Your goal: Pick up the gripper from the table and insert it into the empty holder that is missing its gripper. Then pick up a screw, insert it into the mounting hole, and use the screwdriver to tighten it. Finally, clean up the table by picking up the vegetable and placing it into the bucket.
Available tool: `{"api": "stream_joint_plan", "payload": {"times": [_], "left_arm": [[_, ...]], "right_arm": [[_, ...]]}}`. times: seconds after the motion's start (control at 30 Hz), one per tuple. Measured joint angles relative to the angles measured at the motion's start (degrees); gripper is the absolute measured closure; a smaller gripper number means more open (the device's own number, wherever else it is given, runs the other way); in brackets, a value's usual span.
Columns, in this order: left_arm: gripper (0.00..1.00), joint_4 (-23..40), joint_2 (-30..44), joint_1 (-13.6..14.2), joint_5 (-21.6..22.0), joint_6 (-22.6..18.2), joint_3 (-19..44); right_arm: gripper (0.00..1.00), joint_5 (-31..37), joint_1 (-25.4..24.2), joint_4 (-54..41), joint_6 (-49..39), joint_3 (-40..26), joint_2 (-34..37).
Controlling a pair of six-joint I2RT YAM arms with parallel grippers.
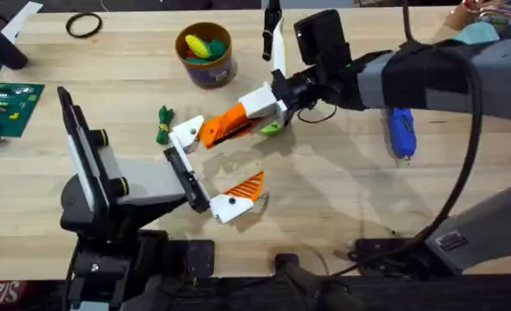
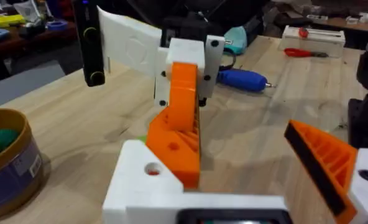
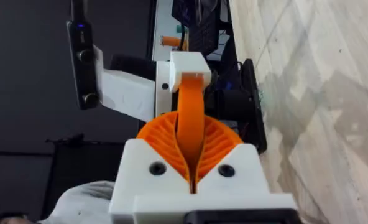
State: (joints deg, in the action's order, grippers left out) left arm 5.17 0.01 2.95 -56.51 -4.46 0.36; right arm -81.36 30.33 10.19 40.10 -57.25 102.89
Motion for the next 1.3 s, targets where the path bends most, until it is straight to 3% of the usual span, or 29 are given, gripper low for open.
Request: {"api": "stream_joint_plan", "payload": {"times": [0.23,0.43,0.67,1.07,1.3], "left_arm": [[0.010,0.00,0.00,-0.32,0.48,0.04,0.00],[0.010,0.06,0.00,-0.56,0.14,0.62,0.00],[0.010,0.32,0.00,-0.47,-1.69,0.66,0.02],[0.010,0.37,0.00,-0.64,-1.11,1.77,0.02],[0.010,0.24,0.00,-0.64,-0.63,1.56,0.02]], "right_arm": [[0.994,0.34,0.42,3.52,2.07,0.02,1.06],[0.994,-3.31,1.13,18.84,10.50,-0.04,6.03],[0.994,-2.27,3.64,20.47,14.31,-0.07,6.25],[0.994,-0.37,4.05,21.16,18.25,-0.07,6.25],[0.672,2.20,4.67,20.76,18.99,-0.07,6.25]]}}
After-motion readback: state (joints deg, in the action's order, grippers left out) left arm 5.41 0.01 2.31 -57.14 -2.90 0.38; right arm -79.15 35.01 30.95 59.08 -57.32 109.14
